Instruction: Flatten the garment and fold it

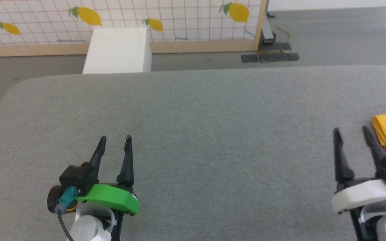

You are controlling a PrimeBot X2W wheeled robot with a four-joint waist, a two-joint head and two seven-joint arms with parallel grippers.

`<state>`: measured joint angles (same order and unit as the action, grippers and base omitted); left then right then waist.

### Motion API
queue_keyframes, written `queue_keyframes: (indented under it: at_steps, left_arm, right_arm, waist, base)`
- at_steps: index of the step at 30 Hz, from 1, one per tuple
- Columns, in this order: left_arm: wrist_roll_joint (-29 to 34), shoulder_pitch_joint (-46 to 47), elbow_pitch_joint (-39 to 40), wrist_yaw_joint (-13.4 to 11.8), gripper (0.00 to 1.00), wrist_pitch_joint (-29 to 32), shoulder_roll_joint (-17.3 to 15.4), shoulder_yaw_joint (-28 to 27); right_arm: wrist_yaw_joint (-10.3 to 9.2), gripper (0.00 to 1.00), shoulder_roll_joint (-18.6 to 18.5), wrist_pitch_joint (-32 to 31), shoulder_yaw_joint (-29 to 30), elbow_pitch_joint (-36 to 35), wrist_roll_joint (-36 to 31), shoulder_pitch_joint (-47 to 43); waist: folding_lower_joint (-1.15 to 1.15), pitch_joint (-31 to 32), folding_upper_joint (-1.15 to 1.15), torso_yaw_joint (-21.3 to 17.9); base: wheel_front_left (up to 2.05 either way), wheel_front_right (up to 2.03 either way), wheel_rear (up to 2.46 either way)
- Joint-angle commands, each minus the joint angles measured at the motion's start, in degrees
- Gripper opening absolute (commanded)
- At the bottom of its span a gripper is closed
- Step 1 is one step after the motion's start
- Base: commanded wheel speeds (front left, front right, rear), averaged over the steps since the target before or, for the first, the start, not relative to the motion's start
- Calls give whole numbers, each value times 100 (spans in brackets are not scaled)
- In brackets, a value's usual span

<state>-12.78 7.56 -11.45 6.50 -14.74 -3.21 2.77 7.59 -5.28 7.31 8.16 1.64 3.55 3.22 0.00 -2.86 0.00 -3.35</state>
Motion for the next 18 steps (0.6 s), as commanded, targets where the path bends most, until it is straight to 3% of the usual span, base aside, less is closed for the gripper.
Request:
queue_keyframes:
  at_steps: [1, 18]
  left_arm:
    - [-47, -113, -35, -6, 100, -26, 27, 8]
    - [-221, -517, -187, -153, 100, -26, 33, 259]
  right_arm:
    - [-10, 100, 40, 66, -95, -17, -56, -129]
    - [-10, 100, 237, 202, -230, 12, -264, -732]
  waist:
    - [0, 224, 0, 204]
    - [0, 562, 0, 500]
  base:
    - [0, 0, 0]
    - [0, 0, 0]
